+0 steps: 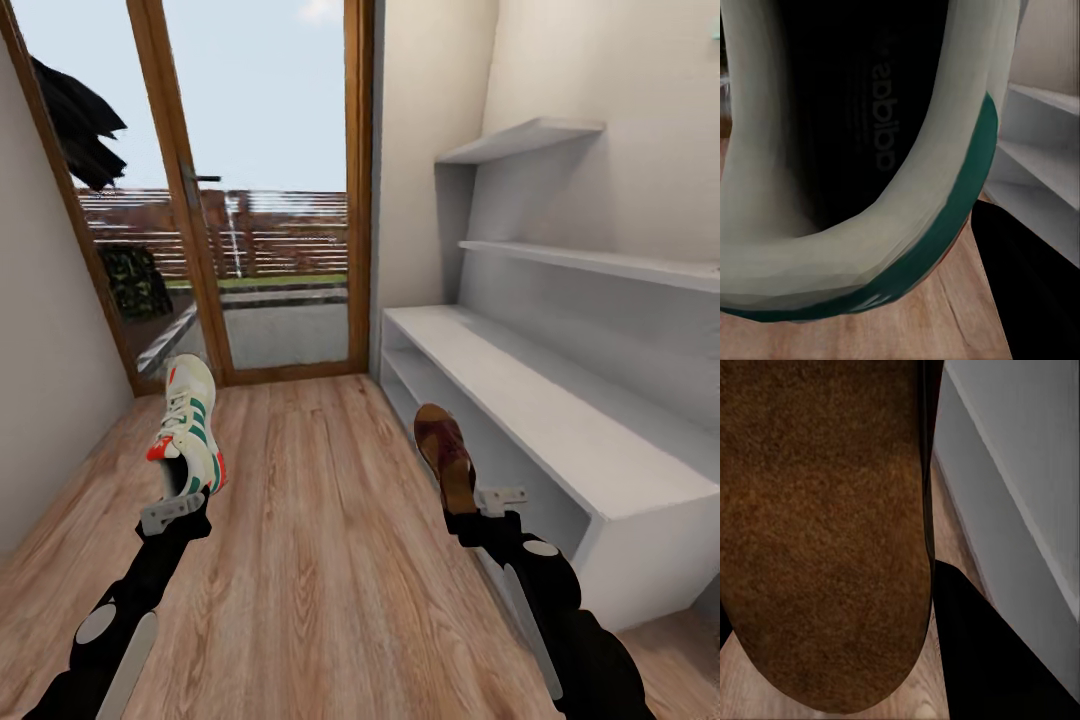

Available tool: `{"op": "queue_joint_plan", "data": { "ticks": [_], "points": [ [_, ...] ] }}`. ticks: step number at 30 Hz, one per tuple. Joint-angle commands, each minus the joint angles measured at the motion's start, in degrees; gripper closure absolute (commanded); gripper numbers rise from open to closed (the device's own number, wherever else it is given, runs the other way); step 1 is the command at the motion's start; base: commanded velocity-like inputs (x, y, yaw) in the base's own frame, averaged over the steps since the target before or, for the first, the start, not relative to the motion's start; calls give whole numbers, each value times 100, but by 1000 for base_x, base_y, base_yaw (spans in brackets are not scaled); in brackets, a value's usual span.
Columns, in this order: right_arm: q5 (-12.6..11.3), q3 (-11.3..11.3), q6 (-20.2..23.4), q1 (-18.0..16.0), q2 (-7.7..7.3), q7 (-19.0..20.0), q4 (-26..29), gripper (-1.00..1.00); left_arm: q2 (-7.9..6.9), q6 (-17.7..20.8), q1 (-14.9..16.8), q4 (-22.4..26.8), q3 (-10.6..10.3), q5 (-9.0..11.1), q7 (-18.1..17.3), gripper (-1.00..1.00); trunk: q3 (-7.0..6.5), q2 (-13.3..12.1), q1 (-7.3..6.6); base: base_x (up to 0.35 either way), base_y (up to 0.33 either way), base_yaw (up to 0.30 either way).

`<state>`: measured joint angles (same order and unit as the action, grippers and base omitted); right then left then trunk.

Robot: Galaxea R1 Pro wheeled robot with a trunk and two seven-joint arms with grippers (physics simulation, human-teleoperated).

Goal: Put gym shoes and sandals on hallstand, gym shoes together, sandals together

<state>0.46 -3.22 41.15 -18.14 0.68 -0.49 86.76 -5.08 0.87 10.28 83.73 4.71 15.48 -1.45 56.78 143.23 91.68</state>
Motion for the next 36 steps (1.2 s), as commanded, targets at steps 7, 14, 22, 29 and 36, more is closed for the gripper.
{"op": "queue_joint_plan", "data": {
  "ticks": [7,14,22,29,36],
  "points": [
    [-16,-2,33,-5,2,-16,5,100,-2,9,2,8,3,63,-22,100,6,2,2,276,200,-300],
    [-16,-2,33,-5,1,-18,1,100,-2,9,1,12,-5,68,-22,100,3,2,2,153,279,-300],
    [-19,-9,33,-5,2,-14,-1,100,-2,9,1,12,-5,69,-22,100,-32,2,2,17,307,-287],
    [-18,-12,33,-5,2,-15,-1,100,-2,9,1,12,-5,69,-23,100,-71,2,2,29,314,-267],
    [-6,-16,33,-5,3,-21,-14,100,-2,9,1,12,-5,67,-22,100,-88,2,2,85,324,-113]
  ]
}}
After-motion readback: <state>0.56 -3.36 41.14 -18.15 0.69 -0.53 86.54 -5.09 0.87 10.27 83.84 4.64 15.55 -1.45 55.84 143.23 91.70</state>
